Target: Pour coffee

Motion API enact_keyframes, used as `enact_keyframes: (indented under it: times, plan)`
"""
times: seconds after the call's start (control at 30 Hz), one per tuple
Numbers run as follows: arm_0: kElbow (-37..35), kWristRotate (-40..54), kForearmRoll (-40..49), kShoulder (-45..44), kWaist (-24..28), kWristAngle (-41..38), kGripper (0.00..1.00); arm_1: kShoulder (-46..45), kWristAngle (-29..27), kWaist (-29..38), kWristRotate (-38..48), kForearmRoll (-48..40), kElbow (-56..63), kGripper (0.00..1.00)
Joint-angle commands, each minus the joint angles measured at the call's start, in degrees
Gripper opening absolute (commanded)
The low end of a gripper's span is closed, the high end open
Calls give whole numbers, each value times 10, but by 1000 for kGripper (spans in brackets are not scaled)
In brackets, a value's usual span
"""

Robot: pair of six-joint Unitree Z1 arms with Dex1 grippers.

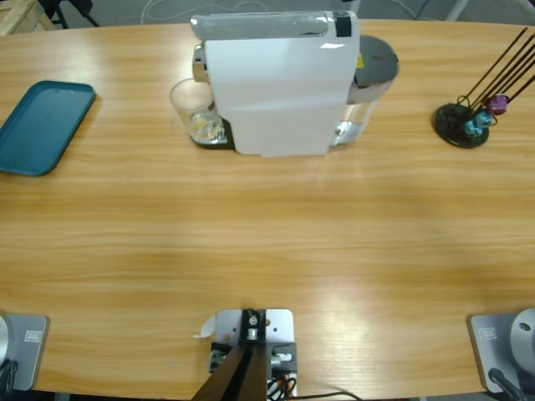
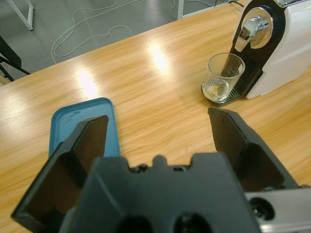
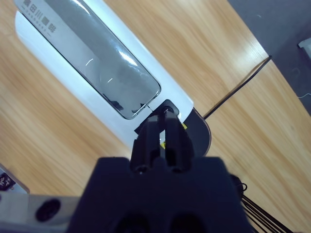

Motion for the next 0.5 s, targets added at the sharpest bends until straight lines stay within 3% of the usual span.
enact_keyframes:
  times: [0.03, 0.5]
  plan:
    - [23, -1, -5, 13, 3, -5, 885, 43, -17, -11, -4, 7, -6, 0]
    - [23, 0, -5, 12, 3, -5, 885, 48, -25, -21, 1, 6, -6, 0]
